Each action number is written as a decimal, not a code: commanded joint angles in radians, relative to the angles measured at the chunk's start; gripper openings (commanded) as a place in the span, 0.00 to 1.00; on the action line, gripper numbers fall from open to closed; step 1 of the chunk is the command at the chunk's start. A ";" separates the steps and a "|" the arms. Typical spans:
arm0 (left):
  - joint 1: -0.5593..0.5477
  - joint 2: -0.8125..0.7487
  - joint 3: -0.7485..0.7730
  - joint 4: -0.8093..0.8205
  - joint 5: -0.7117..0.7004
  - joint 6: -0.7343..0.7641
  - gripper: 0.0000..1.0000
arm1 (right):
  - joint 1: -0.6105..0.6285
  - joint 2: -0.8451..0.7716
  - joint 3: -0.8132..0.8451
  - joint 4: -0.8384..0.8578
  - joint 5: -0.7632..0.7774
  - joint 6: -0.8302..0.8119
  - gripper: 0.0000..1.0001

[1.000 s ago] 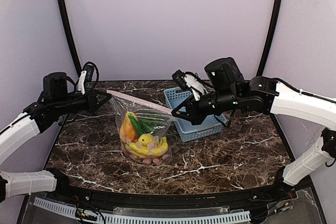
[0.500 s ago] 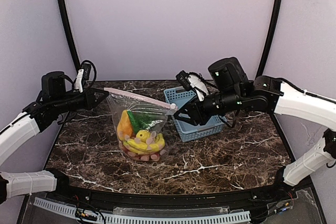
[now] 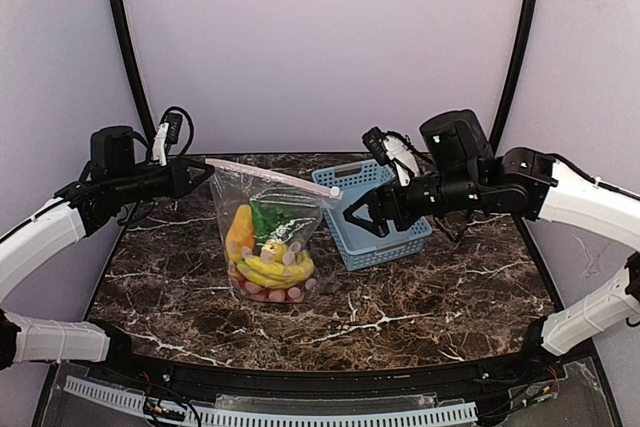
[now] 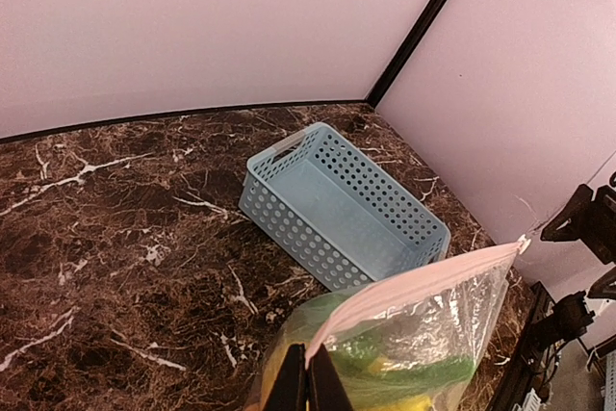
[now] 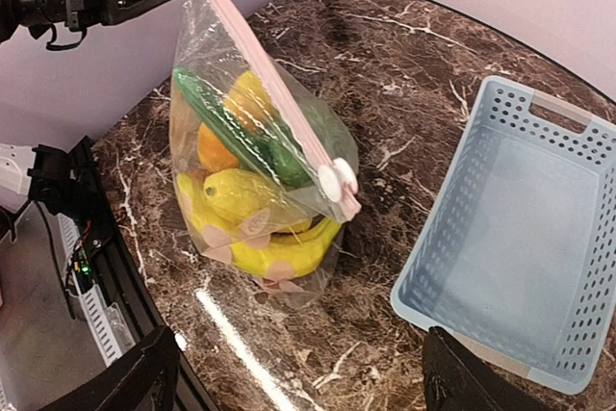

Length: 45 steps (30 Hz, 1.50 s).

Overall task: Place the food in the zip-top bag and seal the zipper
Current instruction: Place the zipper food storage bag at the center of the board, then reset both arms

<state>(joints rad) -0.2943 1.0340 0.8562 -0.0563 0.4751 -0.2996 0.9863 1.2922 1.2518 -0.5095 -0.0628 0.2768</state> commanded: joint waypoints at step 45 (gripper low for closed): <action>0.323 -0.272 -0.063 -0.246 -0.255 0.172 0.99 | -0.613 -0.257 -0.306 0.107 0.128 0.077 0.96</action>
<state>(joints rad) 0.0216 0.8734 0.8188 -0.2455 0.3607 -0.2161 0.3885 1.1110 0.9829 -0.4641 -0.0078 0.4126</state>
